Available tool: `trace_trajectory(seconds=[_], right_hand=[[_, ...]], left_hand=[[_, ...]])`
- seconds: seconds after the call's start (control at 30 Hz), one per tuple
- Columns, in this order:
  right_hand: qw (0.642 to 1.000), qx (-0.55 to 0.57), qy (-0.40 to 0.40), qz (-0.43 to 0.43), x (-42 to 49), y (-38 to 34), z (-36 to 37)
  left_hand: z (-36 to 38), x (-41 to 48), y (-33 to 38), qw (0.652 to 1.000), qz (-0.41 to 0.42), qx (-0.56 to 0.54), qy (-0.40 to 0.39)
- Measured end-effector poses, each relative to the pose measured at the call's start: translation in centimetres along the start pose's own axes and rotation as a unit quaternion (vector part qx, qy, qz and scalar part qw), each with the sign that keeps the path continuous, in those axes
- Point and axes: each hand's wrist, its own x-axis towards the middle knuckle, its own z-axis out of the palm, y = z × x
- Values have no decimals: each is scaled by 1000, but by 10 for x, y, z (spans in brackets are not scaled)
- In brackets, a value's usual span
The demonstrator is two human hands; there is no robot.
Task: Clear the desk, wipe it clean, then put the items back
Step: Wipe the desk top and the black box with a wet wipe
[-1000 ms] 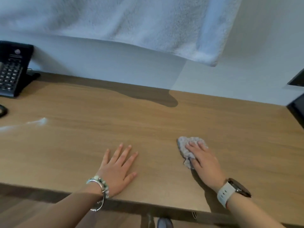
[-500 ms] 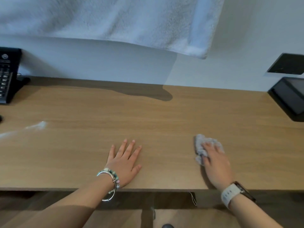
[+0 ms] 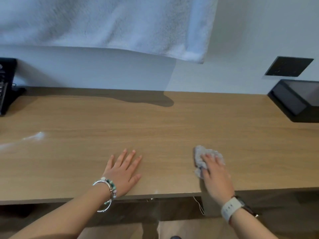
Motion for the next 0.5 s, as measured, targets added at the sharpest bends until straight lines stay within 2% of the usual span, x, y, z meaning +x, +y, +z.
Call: trace_trajectory(seconds=[0.07, 0.1, 0.17, 0.2, 0.27, 0.3, 0.37, 0.43, 0.5], right_hand=[[999, -23, 22, 37, -1, -3, 4], [999, -41, 35, 11, -6, -14, 9], [993, -51, 38, -100, -25, -49, 24], [985, -62, -4, -161, -37, -67, 30], [967, -47, -104, -227, -49, -91, 33], [959, -54, -114, -255, -47, -92, 30], [965, -42, -109, -237, -30, -68, 28], [990, -21, -54, -130, -10, -38, 16], [999, -22, -14, -43, -2, -26, 7]], left_hand=[[3, -2, -2, 1000, 0, 1, 6], [3, -3, -2, 1000, 0, -4, 8], [4, -2, -2, 1000, 4, -16, 17], [4, -2, -3, 1000, 8, -18, 24], [4, -3, -4, 999, 17, -25, 42], [3, -3, -6, 998, 21, -32, 51], [4, -4, -8, 997, 17, -30, 63], [7, -5, -10, 996, 9, -40, 76], [10, -7, -11, 995, -7, -59, 80]])
